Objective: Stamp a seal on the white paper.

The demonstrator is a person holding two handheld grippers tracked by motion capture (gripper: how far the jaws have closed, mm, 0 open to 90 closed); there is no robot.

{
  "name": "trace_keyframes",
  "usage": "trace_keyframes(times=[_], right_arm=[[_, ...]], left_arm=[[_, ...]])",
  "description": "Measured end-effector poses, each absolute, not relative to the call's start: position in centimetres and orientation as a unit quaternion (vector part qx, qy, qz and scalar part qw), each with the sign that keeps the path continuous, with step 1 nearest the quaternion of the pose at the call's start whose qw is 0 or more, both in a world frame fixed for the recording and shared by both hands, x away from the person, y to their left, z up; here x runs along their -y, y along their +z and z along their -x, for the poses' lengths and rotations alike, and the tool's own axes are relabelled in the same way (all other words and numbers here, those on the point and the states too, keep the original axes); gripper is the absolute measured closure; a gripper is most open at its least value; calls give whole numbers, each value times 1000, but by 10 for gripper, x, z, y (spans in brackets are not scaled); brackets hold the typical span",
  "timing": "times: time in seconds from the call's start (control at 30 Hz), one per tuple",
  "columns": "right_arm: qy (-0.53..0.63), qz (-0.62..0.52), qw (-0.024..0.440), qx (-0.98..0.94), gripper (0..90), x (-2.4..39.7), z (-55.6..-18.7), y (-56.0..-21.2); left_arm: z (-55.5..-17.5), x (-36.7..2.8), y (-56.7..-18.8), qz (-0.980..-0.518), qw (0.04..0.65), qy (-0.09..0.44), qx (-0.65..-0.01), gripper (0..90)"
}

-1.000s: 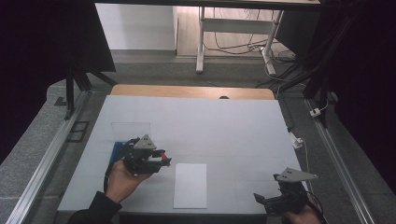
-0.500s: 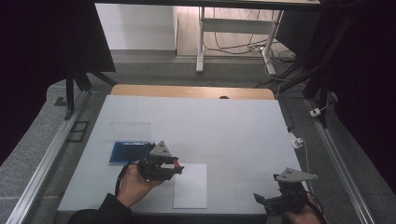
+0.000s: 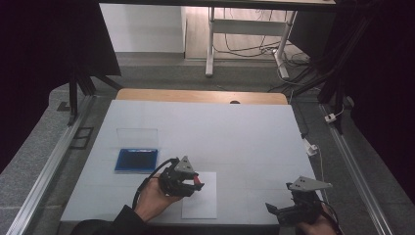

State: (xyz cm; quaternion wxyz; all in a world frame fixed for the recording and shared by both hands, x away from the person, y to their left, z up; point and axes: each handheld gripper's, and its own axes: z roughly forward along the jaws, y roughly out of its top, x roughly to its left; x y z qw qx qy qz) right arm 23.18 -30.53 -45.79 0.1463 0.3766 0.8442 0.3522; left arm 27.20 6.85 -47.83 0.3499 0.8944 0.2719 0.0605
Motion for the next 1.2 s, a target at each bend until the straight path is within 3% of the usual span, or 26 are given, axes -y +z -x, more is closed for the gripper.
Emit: trace_keyframes(times=[1.2], right_arm=[[353, -372, 146, -846, 0, 305, -231, -458]], left_arm=[[-272, -57, -511, -899, 338, 79, -265, 584]])
